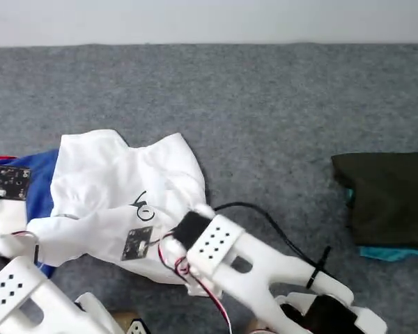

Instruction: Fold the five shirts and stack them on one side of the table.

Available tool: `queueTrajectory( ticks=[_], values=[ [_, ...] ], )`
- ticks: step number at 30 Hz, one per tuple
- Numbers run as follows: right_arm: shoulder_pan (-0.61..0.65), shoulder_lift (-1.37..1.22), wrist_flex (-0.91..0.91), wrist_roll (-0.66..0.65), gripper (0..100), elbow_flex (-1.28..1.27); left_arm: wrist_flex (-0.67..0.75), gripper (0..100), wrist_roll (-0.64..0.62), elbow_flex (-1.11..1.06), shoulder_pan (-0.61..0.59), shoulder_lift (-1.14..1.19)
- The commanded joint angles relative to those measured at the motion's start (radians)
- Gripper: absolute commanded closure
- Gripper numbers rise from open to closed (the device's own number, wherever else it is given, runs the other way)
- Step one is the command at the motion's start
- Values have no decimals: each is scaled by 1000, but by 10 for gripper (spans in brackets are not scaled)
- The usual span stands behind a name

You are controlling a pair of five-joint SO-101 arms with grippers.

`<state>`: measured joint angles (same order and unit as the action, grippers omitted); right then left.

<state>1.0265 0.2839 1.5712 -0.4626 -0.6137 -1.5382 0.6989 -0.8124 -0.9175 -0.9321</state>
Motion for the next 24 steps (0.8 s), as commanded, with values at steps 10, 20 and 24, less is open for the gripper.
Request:
queueTrajectory(
  ticks=[10,20,24],
  values=[
    [74,-314,-197,-11,851,81,20,986,11,4,-26,-18],
    [70,-510,-188,-14,851,196,20,986,14,4,-95,-18],
    [70,-539,-171,-14,851,236,20,986,15,4,-100,-18]
  ],
)
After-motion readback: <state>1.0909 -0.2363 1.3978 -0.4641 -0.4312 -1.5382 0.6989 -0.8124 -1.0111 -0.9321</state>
